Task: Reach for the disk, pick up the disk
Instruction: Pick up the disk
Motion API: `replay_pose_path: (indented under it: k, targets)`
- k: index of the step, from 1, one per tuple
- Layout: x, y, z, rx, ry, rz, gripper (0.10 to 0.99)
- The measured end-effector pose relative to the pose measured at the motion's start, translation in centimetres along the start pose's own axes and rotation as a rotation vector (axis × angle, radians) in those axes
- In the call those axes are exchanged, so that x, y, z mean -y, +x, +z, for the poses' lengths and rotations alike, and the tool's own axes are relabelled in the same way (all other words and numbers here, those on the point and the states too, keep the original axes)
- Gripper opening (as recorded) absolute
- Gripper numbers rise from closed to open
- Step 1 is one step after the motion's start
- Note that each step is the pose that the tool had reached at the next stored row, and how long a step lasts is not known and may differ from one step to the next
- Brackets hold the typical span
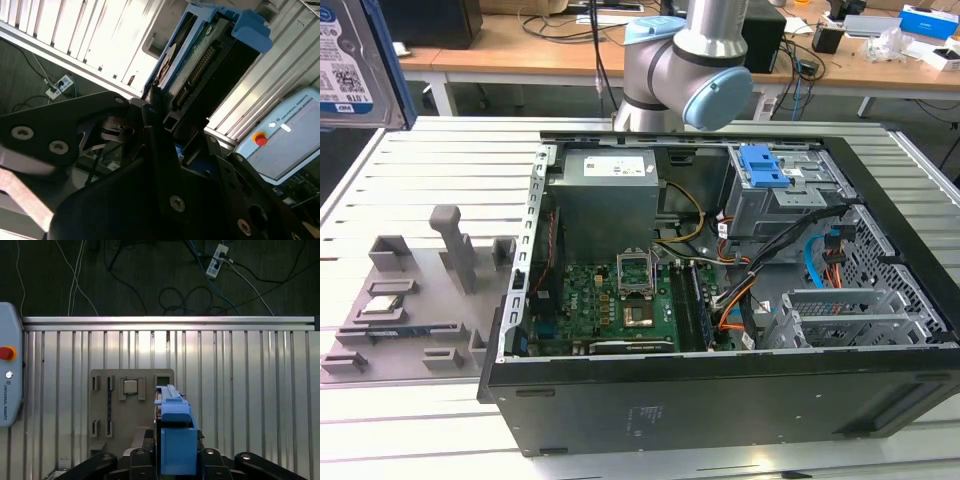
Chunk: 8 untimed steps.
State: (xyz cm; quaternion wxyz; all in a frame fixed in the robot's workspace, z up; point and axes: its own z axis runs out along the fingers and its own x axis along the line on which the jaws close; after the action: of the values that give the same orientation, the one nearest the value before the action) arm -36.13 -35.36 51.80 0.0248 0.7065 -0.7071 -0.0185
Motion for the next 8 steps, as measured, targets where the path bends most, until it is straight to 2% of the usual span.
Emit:
replay_pose_path:
  k: [5, 8]
  targets:
    - [-0.01, 0.01, -1.14, 0.0, -0.003, 0.0, 0.365]
    - [0.0, 0.02, -2.29, 0.0, -0.006, 0.0, 0.365]
